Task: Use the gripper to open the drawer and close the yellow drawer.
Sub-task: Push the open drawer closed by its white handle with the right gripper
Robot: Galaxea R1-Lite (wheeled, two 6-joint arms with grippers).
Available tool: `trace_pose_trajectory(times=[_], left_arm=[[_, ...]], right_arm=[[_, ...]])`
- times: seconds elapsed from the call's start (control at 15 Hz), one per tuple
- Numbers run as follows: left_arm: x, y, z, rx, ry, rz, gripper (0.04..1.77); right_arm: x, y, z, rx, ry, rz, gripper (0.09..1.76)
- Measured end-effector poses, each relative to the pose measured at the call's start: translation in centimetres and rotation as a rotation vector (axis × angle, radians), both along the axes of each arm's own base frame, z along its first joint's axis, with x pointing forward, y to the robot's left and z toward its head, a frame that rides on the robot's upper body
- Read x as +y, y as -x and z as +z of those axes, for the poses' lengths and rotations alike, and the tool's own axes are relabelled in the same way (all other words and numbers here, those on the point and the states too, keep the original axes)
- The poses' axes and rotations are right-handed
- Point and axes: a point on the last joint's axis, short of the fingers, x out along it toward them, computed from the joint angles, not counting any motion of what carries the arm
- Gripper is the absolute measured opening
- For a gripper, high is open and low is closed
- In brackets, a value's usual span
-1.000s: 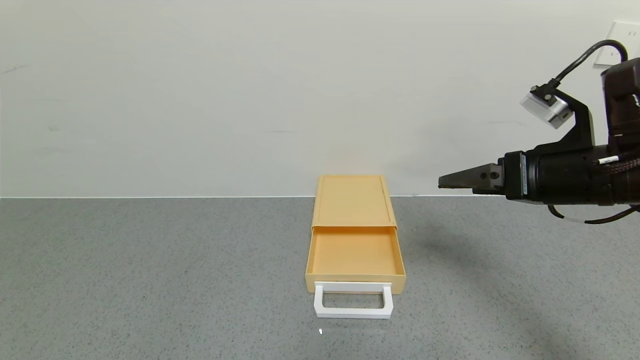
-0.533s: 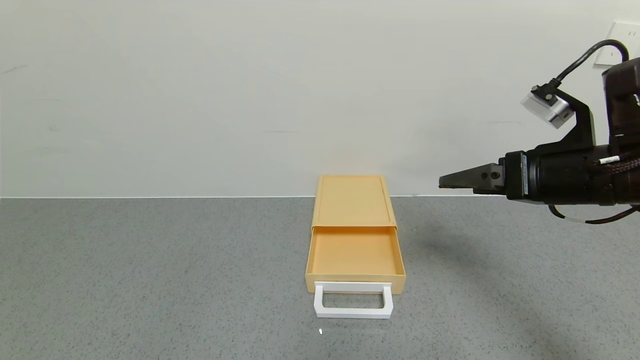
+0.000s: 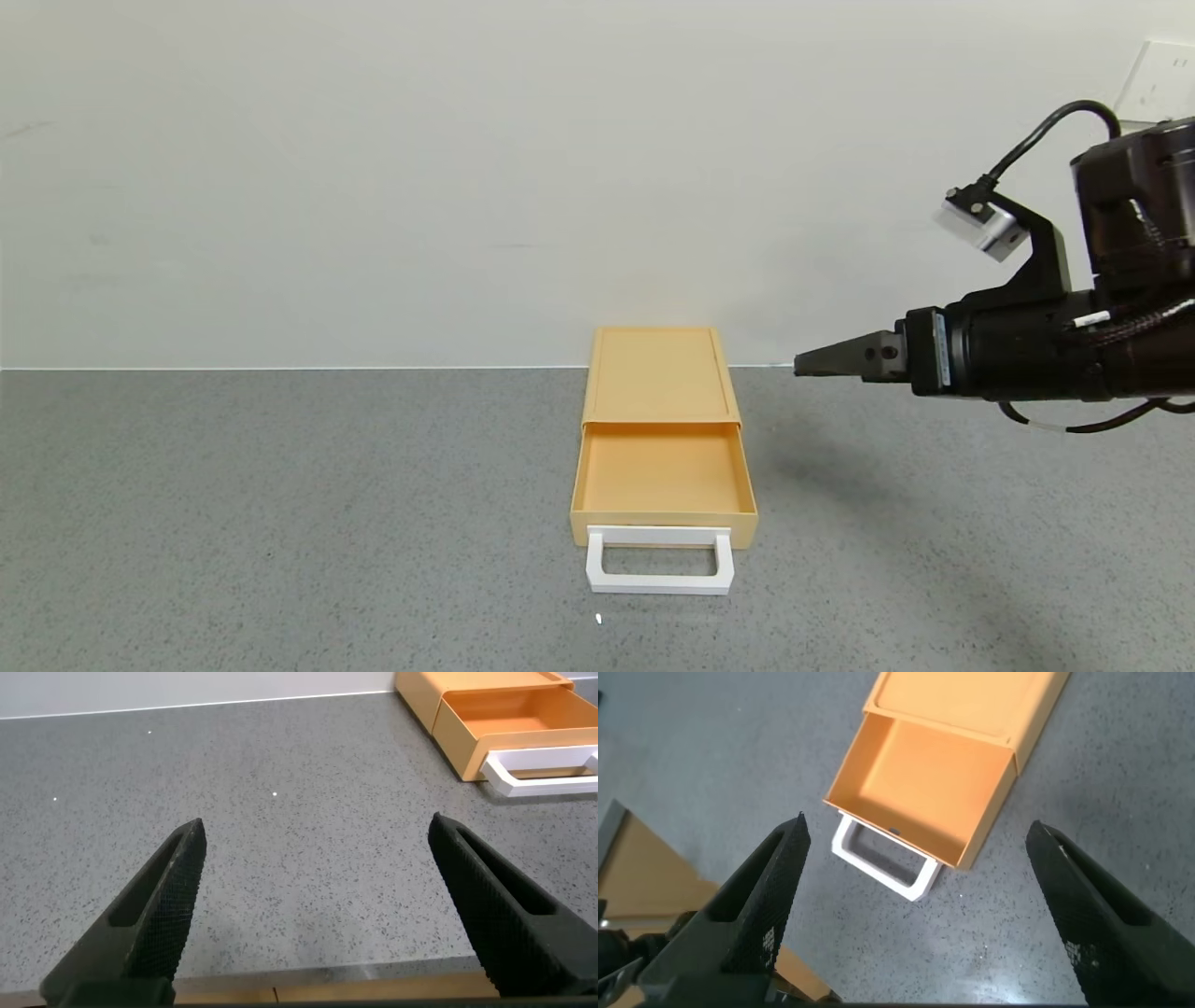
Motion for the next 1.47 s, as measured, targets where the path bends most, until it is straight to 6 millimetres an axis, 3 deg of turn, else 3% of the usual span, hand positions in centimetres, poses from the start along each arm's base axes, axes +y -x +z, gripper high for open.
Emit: trace_pose_trajectory(times=[0.53,0.93,1.13,1.47], left_arm=[[0.0,0.0,0.0,0.000,0.000,0.000,1.72],[0.0,0.0,0.0,0.000,0.000,0.000,1.72],[0.0,0.0,0.0,0.000,0.000,0.000,1.72],[0.0,0.0,0.0,0.000,0.000,0.000,1.72]], right_arm=[[7.0,-0.5,-4.7,0.184,0.221,-0.123,1.71],[12.4,-0.4,-6.0,0.332,0.355,-0.183,1.71],[15.2,-0.1,-7.6,0.364,0.429,-0.194,1.71],[18.5,-0.8,-10.4,0.407,0.440,-0.215,1.71]])
